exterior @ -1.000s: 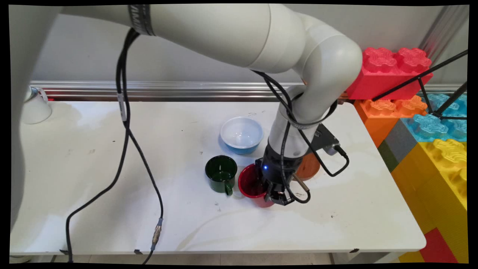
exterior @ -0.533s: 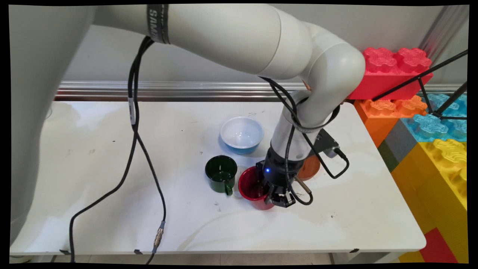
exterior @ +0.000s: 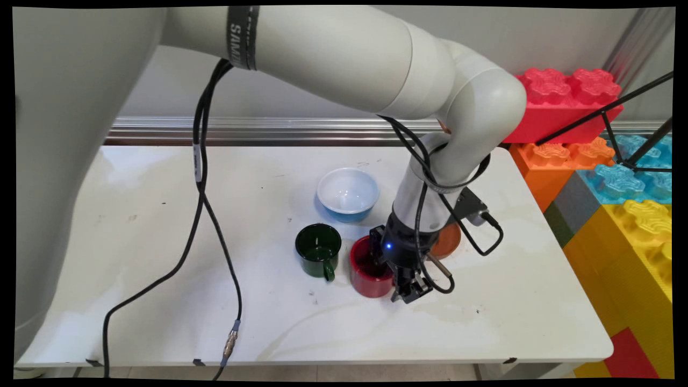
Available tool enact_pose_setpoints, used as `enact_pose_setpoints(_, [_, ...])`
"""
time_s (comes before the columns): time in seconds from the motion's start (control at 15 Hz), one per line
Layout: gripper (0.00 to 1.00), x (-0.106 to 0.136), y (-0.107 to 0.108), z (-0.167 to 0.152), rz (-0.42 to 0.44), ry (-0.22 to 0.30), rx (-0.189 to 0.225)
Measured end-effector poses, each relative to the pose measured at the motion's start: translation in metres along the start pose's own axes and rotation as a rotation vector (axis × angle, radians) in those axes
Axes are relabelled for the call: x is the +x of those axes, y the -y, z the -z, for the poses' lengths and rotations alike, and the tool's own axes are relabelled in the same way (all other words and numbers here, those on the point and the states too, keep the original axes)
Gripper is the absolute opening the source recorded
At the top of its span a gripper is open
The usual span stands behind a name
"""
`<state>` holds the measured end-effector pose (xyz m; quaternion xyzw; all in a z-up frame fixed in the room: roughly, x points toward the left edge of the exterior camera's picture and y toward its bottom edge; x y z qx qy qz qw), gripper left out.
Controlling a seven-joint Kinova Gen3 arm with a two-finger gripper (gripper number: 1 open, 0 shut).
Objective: Place the picked object on the table
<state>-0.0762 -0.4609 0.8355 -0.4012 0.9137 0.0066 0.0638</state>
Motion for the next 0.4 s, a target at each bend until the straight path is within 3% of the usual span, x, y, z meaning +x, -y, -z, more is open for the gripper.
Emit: enact_pose_setpoints(0.4, [1.00,0.0031,0.0044,-0.0038,0.034,-0.025,-0.003])
